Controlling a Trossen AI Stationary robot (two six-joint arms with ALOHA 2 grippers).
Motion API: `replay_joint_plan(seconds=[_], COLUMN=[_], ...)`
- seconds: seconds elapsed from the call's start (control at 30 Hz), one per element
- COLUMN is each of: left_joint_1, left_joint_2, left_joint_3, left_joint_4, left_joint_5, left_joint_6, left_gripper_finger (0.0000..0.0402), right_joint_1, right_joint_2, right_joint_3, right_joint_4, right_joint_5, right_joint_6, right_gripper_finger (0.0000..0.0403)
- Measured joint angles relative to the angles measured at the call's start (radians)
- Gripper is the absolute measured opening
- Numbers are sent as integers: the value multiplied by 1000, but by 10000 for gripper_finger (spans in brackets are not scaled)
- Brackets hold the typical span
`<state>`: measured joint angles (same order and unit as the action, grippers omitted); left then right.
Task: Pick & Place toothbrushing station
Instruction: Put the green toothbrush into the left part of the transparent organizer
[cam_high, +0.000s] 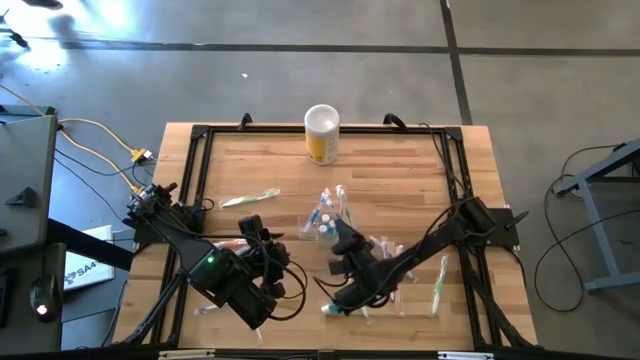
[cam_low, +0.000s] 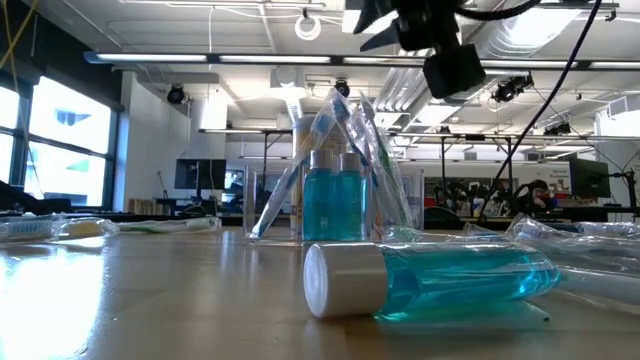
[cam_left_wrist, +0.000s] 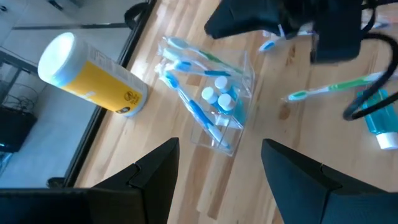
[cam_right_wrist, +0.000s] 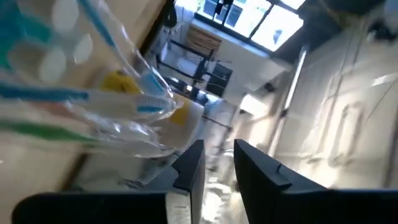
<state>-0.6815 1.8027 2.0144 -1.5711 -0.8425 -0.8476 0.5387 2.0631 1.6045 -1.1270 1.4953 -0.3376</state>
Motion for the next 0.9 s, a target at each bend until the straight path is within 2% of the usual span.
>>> replay_joint_plan(seconds=[0.1,0.33,0.47,0.63,0.73,0.9], left_joint_1=[0,0,0,0,0,0], left_joint_2=[0,0,0,1,1,0], left_joint_3=[0,-49,-125,-228,-279,-342], left_joint_4=[0,36,108,257,347,456], left_joint_5=[6,15,23,34,58,77], left_joint_6=[-14,-23,-25,-8,6,13], left_gripper_finger=[221,221,221,221,221,221], right_joint_1=[34,143,207,278,325,390], right_joint_2=[-25,-95,-138,-187,-193,-195], right_joint_3=[1,0,0,0,0,-6], right_joint_4=[-51,-238,-262,-261,-268,-363], right_joint_5=[-75,-469,-738,-1007,-1052,-1028], right_joint_6=[290,892,1055,1136,1168,1265], right_gripper_finger=[67,48,35,23,19,17])
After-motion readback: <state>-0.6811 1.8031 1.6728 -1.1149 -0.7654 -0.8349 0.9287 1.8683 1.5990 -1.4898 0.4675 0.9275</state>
